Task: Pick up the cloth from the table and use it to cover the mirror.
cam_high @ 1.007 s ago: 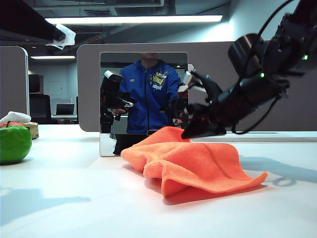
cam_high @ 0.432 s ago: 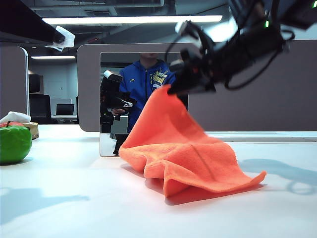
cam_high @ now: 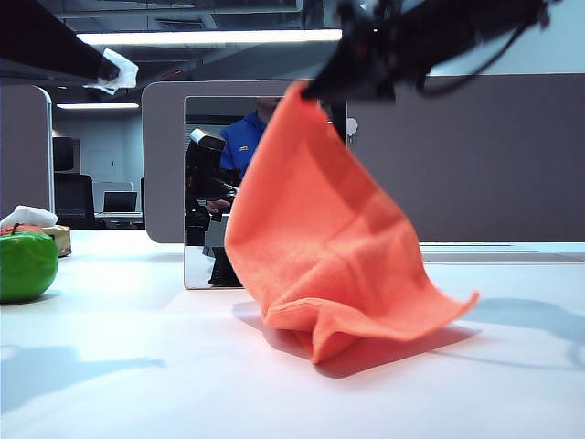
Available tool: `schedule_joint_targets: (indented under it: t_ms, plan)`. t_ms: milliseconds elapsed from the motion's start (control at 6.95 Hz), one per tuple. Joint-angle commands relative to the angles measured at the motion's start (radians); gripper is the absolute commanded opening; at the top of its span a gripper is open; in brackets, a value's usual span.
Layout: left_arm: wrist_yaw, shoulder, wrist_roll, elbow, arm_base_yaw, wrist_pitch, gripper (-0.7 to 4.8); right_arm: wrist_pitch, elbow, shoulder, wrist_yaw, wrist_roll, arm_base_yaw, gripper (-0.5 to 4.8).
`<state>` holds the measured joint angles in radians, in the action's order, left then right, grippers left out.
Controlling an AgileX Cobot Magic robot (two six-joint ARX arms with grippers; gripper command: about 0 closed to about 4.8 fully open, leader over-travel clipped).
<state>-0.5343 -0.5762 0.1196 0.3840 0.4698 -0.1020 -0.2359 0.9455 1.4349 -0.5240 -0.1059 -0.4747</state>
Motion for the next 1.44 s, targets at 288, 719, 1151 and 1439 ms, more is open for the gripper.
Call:
schedule_joint_targets:
  t_ms: [288, 719, 1151, 1439]
  plan:
    - [0.019, 0.001, 0.003, 0.004, 0.000, 0.040, 1.35, 0.108, 0.005, -0.492, -0.006, 0.001, -0.174, -0.06]
    - [-0.203, 0.000, 0.004, 0.004, 0.001, 0.045, 2.87, 0.217, 0.005, -0.526, -0.002, -0.008, -0.173, -0.06]
    - [-0.046, -0.001, 0.000, 0.004, 0.001, 0.362, 2.87, 0.194, 0.005, -0.142, 0.051, -0.138, -0.247, -0.06]
    - [-0.064, -0.002, 0.000, 0.004, 0.001, 0.316, 2.86, 0.194, 0.005, -0.086, 0.056, -0.202, -0.345, -0.06]
